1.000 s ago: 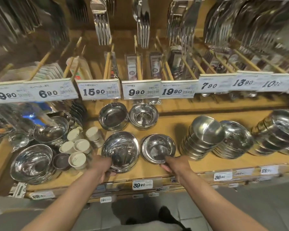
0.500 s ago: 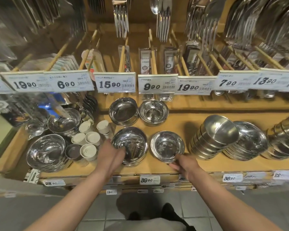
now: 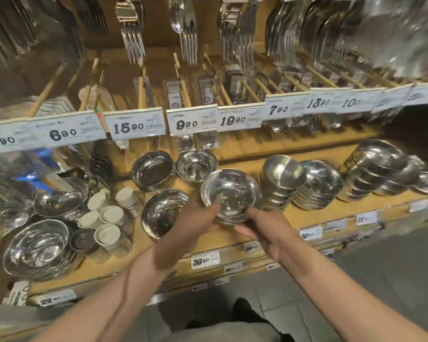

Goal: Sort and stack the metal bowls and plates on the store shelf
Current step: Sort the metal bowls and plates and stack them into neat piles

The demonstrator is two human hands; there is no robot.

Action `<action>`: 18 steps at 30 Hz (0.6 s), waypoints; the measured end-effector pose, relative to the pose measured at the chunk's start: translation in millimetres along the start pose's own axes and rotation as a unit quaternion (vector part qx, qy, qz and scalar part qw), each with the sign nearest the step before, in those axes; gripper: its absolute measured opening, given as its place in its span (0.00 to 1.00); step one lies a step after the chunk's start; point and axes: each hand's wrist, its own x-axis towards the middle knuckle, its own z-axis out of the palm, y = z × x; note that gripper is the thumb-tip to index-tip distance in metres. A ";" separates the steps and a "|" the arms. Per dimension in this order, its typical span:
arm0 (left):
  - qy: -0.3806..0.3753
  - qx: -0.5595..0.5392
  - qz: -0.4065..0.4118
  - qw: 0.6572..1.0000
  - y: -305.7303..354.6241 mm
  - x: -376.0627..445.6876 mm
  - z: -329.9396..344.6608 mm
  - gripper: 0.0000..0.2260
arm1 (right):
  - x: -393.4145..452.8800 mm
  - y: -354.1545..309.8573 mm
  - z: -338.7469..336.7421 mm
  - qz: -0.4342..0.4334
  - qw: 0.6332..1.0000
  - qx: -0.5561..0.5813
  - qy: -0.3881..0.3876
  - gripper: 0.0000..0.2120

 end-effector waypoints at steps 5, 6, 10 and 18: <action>-0.004 0.019 0.046 0.999 48.6 -1.4 -4.8 0.08 | -25.7 -48.3 -4.9 -0.015 0.988 -0.148 -0.042 0.12; -0.017 0.029 0.046 0.998 60.4 -1.7 -9.8 0.06 | -27.8 -61.3 -7.9 -0.019 0.984 -0.174 -0.040 0.15; -0.087 0.117 0.023 0.989 102.8 -11.9 -22.5 0.03 | -39.1 -109.9 -20.6 -0.046 0.977 -0.203 -0.047 0.13; -0.123 0.073 -0.003 0.990 128.2 -46.1 27.5 0.09 | -67.7 -134.9 -62.9 -0.055 0.964 -0.250 -0.077 0.12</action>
